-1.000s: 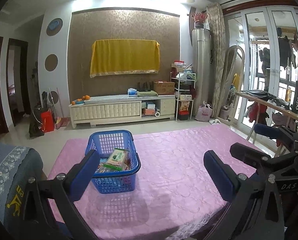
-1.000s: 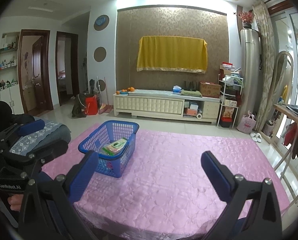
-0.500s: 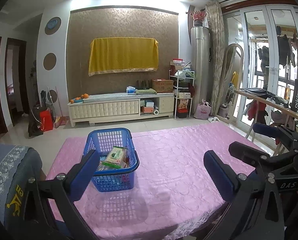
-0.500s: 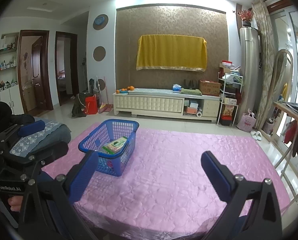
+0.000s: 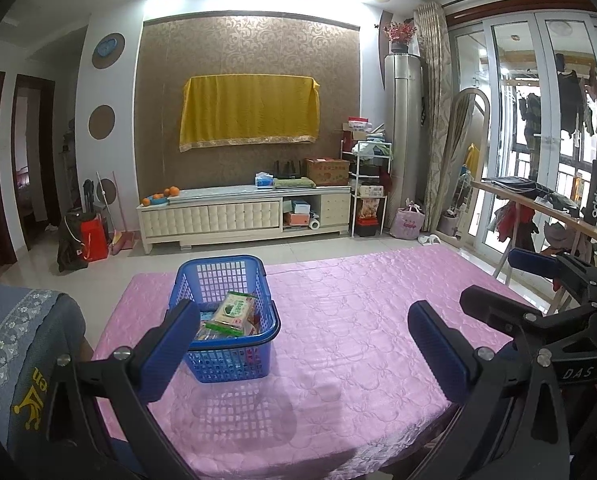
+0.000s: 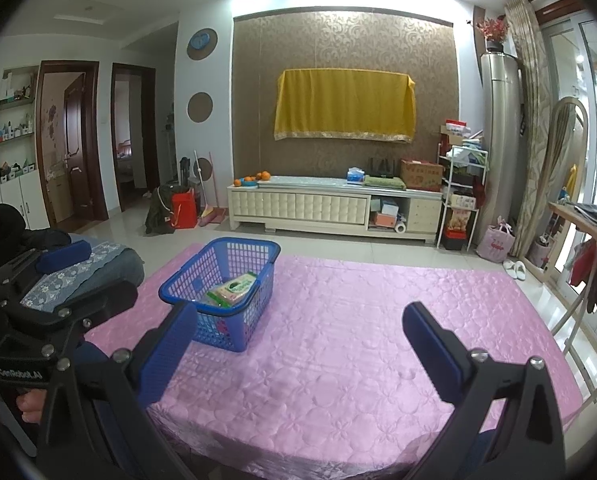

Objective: Organize snacks

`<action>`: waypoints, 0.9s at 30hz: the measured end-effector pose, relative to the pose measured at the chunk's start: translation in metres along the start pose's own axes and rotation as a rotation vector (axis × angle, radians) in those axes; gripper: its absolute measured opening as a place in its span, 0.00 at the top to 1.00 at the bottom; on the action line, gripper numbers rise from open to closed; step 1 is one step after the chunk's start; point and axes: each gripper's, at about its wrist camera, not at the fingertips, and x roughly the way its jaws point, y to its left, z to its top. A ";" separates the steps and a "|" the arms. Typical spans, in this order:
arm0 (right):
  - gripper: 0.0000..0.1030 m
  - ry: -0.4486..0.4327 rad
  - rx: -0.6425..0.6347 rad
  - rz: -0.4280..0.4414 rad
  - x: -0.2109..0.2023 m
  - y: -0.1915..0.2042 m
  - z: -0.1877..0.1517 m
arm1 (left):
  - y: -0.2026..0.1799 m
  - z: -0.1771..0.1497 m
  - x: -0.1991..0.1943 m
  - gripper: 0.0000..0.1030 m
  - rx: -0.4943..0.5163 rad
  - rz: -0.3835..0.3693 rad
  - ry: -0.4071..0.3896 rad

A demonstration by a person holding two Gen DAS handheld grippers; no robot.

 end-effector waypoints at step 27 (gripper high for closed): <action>0.00 0.009 0.007 -0.001 0.000 0.002 -0.002 | 0.000 0.002 -0.003 0.00 0.003 -0.009 0.011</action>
